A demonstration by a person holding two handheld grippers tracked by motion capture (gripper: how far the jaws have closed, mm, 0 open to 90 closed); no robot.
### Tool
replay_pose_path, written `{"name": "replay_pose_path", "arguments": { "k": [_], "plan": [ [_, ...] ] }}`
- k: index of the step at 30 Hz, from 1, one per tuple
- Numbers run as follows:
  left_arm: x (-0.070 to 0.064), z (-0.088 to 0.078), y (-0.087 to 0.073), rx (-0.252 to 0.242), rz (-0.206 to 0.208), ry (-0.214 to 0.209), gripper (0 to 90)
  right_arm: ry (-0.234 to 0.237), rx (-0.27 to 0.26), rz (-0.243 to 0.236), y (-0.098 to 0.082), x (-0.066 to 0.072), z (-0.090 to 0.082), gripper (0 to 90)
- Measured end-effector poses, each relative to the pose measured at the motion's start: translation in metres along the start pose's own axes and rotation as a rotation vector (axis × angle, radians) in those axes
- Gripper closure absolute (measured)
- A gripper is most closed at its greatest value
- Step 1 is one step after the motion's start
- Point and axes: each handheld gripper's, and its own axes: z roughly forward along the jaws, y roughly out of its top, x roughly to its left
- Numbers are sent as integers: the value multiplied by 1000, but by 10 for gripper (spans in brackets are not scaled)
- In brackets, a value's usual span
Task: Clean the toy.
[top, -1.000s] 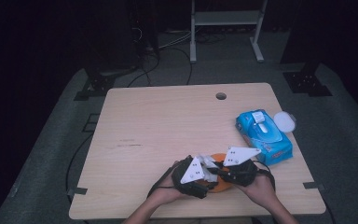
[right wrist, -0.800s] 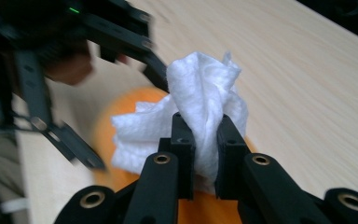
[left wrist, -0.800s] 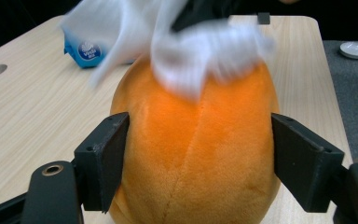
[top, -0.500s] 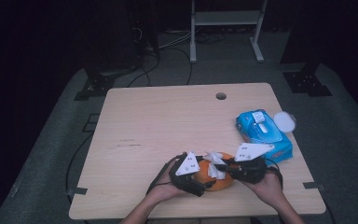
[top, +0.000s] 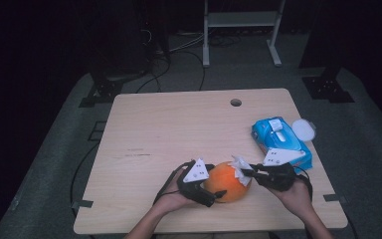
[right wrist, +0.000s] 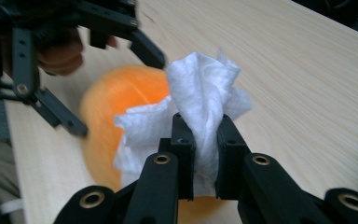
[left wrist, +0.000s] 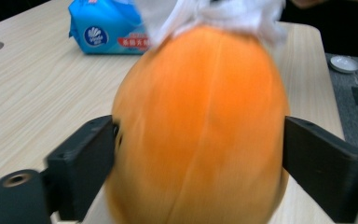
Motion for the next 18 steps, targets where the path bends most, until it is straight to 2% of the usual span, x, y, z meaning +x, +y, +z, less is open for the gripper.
{"name": "replay_pose_path", "arguments": {
  "k": [2, 3, 5, 8, 10, 14, 16, 18],
  "plan": [
    [-2, 0, 0, 2, 27, 5, 129, 41, -10, -7, 4, 8, 4, 800],
    [-1, -1, -1, 8, 33, 5, 155, 46, -7, -24, 6, 12, 6, 800],
    [4, -4, -5, 0, 14, -9, 203, 46, -3, -42, 8, 15, 7, 800],
    [9, -7, -8, 2, -2, -18, 233, 42, -6, -32, 6, 9, 5, 801],
    [12, -8, -10, 5, -9, -22, 236, 37, -9, -8, 0, 0, 3, 801],
    [13, -9, -13, 0, -13, -32, 235, 9, -4, 20, -6, -9, -4, 800],
    [12, -7, -12, 1, -11, -32, 229, 2, -6, 23, -5, -10, -6, 800],
    [8, -6, -12, 0, 11, -36, 216, 14, -19, 15, -2, -5, -6, 800]
  ]
}}
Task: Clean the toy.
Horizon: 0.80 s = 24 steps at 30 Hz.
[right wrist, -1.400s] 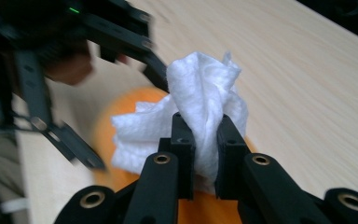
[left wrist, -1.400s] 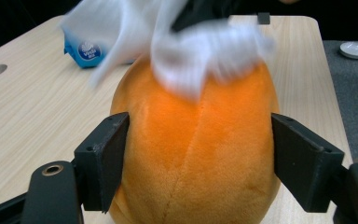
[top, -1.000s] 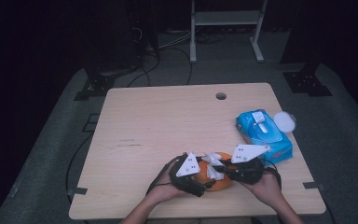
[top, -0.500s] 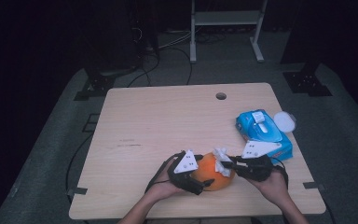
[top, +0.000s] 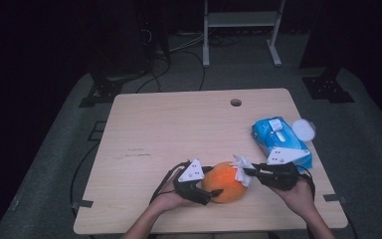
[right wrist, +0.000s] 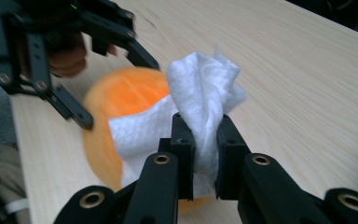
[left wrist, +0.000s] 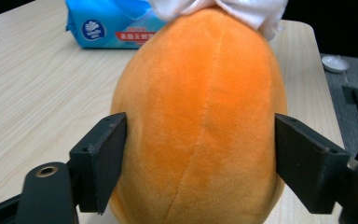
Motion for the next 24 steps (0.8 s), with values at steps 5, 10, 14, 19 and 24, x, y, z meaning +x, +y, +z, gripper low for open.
{"name": "replay_pose_path", "arguments": {
  "k": [5, 10, 14, 19, 24],
  "plan": [
    [-3, 0, -1, 1, 15, 3, 205, 24, 17, -45, 4, 11, 7, 799],
    [-3, 1, -1, 7, 30, 8, 203, -9, 23, 11, -7, -8, 0, 800],
    [-3, 2, -1, 9, 20, 6, 192, -8, -8, 34, -6, -9, -8, 800],
    [-3, 2, -1, 9, 23, 11, 181, 44, -1, -15, 2, 6, 3, 799],
    [-1, 1, -2, 5, 6, 12, 179, 5, 16, -1, -4, -3, 2, 799]
  ]
}}
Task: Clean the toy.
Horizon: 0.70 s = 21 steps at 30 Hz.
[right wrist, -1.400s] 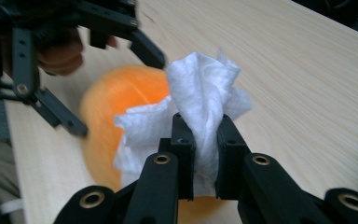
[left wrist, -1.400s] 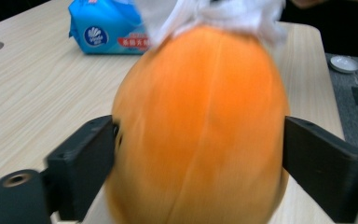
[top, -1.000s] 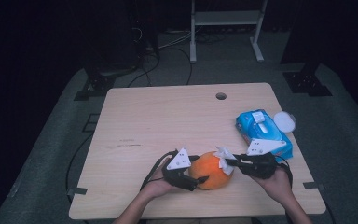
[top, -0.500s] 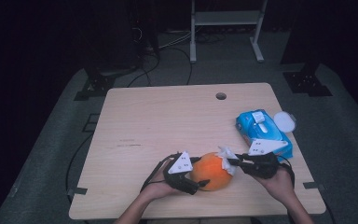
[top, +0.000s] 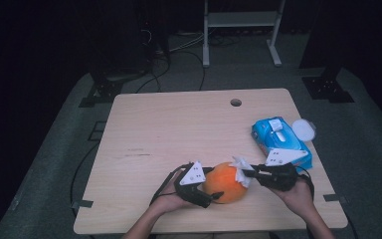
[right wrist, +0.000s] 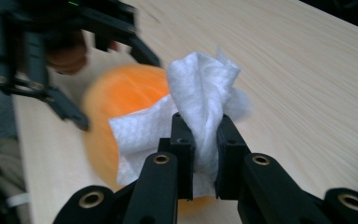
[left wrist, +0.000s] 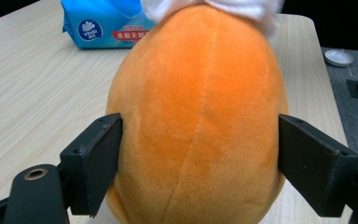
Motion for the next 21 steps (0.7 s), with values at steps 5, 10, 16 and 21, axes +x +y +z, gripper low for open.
{"name": "replay_pose_path", "arguments": {
  "k": [5, 10, 16, 21],
  "plan": [
    [1, 0, 0, 10, -5, 0, 158, -44, -11, 65, -12, -16, -14, 799],
    [1, 1, 1, 7, -16, 1, 154, -3, -41, 43, -4, -7, -14, 799],
    [-1, 1, 1, 9, -9, 5, 153, 10, 10, 11, -5, -3, 0, 799],
    [0, 2, 0, 15, -6, 3, 148, -33, 8, 41, -10, -12, -8, 799]
  ]
}}
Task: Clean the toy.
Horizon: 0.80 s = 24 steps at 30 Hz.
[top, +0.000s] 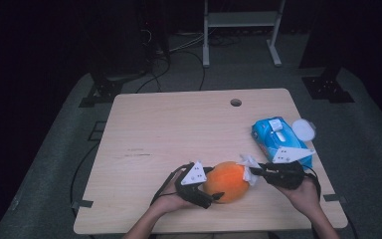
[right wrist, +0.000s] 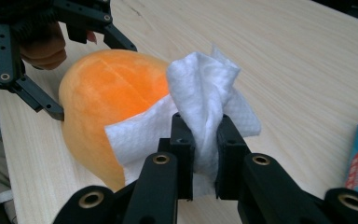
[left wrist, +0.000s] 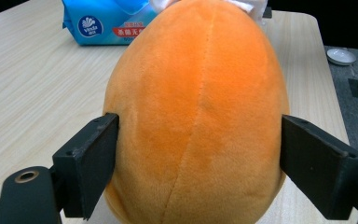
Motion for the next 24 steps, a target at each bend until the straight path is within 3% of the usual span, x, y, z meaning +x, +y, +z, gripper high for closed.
{"name": "replay_pose_path", "arguments": {
  "k": [4, 8, 12, 15, 17, 20, 22, 24],
  "plan": [
    [0, 1, 0, -2, -7, -1, 141, 35, -29, -20, 8, 9, 0, 798],
    [-1, 0, 0, 2, -1, 1, 141, 57, -2, -70, 10, 17, 8, 798],
    [-3, 2, 2, 7, 14, 7, 141, 24, 8, -19, -1, 1, 5, 798],
    [-2, 2, 1, 8, 9, 5, 138, 20, -10, 5, -2, -2, -1, 798],
    [-2, 2, 1, 7, 3, 5, 138, 40, -31, 3, 3, 3, -1, 797],
    [-2, 3, 2, 8, 1, 3, 133, 96, -40, -42, 12, 18, 6, 797],
    [0, 2, 1, 6, -18, -10, 116, 90, -14, -82, 14, 25, 12, 797],
    [3, 0, 2, 3, -43, -14, 97, 95, -14, -74, 13, 23, 13, 797]
  ]
}}
